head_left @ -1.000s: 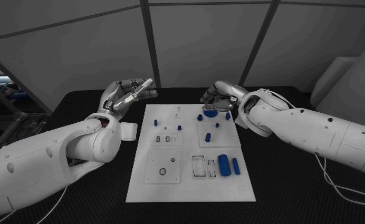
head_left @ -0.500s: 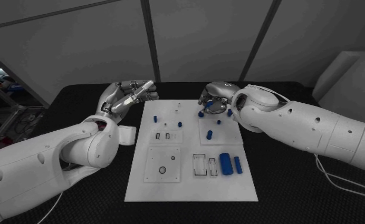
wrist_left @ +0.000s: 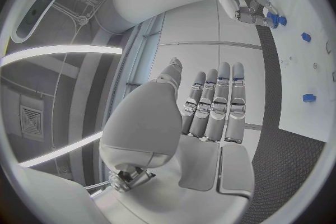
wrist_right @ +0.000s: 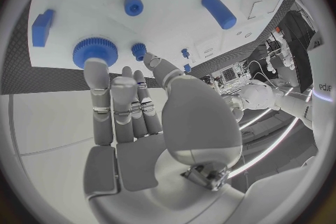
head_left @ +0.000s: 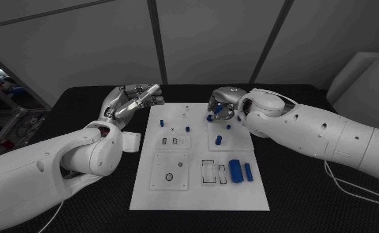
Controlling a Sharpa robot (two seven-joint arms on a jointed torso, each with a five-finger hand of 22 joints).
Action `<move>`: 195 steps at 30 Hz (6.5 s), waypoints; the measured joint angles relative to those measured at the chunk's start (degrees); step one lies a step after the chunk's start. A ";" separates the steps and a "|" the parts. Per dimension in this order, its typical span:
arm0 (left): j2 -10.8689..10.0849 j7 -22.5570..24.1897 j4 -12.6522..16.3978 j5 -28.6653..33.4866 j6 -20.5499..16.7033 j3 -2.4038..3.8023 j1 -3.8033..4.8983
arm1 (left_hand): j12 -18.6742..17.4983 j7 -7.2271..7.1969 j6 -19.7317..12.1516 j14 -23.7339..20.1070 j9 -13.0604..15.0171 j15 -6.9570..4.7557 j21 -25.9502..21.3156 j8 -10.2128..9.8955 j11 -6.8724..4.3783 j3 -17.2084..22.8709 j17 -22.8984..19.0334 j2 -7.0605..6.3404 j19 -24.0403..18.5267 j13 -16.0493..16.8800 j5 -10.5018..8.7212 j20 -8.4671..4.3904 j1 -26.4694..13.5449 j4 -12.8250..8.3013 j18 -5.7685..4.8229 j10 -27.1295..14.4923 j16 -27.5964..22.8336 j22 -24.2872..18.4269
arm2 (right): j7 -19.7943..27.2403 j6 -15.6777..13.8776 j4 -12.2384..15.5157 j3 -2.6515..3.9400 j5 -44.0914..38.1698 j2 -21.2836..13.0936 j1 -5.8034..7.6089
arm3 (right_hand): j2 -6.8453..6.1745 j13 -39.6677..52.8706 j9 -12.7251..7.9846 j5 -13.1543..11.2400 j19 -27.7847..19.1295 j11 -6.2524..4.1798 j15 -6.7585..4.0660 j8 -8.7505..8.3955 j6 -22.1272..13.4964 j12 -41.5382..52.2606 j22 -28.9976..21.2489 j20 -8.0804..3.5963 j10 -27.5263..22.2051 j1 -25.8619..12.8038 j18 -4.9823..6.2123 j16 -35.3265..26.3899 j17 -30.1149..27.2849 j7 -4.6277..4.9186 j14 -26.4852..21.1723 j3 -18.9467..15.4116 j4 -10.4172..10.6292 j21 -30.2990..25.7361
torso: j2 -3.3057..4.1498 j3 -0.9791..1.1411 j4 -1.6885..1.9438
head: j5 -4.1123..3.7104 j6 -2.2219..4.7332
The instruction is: Assemble the parts on the task board
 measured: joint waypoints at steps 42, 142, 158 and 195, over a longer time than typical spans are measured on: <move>-0.15 -0.58 -0.05 -0.06 0.10 0.01 0.08 | -0.34 0.00 0.00 0.00 -0.04 0.00 0.00 -0.30 0.22 -0.16 -0.03 0.23 0.20 0.01 0.00 0.20 -0.23 -0.16 0.00 -0.22 -0.23 -0.10 | -0.29 3.31 -2.54 -0.03 -1.10 2.70 0.10 | 1.18 -0.05 0.22 -2.19 2.23 -0.84 0.00 0.25 1.69 0.45 13.70 -0.01 3.17 1.28 -1.79 10.83 10.29 -0.36 -0.01 5.98 1.28 10.59 | 0.78 0.33 0.13 | 0.10 -0.47; 0.02 -1.12 0.10 -0.10 0.83 0.08 1.16 | -1.15 0.22 -0.22 0.00 -0.02 0.00 0.00 -0.95 0.42 -0.15 -0.10 0.45 0.19 0.01 0.00 0.20 -0.45 -0.48 -0.01 -0.42 -0.67 -0.25 | 2.81 -11.45 -17.03 -0.72 0.17 16.27 0.04 | -0.82 -0.24 0.08 -3.79 1.16 0.19 0.50 -0.21 1.10 -0.25 15.43 0.85 1.74 2.59 -1.75 12.94 10.86 0.75 0.11 10.55 -0.10 13.14 | 1.53 0.30 0.87 | 1.35 -0.55; -0.23 -1.36 0.08 -0.11 1.03 0.09 1.20 | -1.34 0.22 -0.22 0.00 -0.02 0.00 0.00 -1.17 0.42 -0.15 -0.09 0.45 0.19 0.01 0.00 0.20 -0.45 -0.48 0.00 -0.42 -0.94 -0.30 | 2.76 -11.13 -13.27 -0.76 0.35 13.31 -0.01 | -2.28 -0.34 0.12 -4.48 -3.74 1.74 2.16 -0.21 -5.12 0.61 7.72 2.03 -8.29 2.34 -1.75 9.82 4.88 1.43 -0.72 5.09 0.70 8.86 | 1.57 0.43 0.75 | 1.25 -0.49; -0.54 -1.83 -1.11 -0.12 1.98 0.08 1.22 | -1.34 0.21 -0.22 0.00 -0.01 0.00 0.00 -1.16 0.42 -0.15 -0.12 0.44 0.19 0.01 0.00 0.20 -0.44 -0.48 0.00 -0.42 -0.94 -0.34 | -3.12 -5.72 -0.93 0.45 18.39 -4.70 1.14 | -2.81 59.07 0.96 3.68 9.26 -1.25 -0.46 7.63 -11.90 62.92 32.09 0.47 10.29 6.90 -4.91 27.88 28.15 0.75 0.05 -16.98 17.43 21.54 | 1.48 0.77 -0.08 | -0.12 -0.10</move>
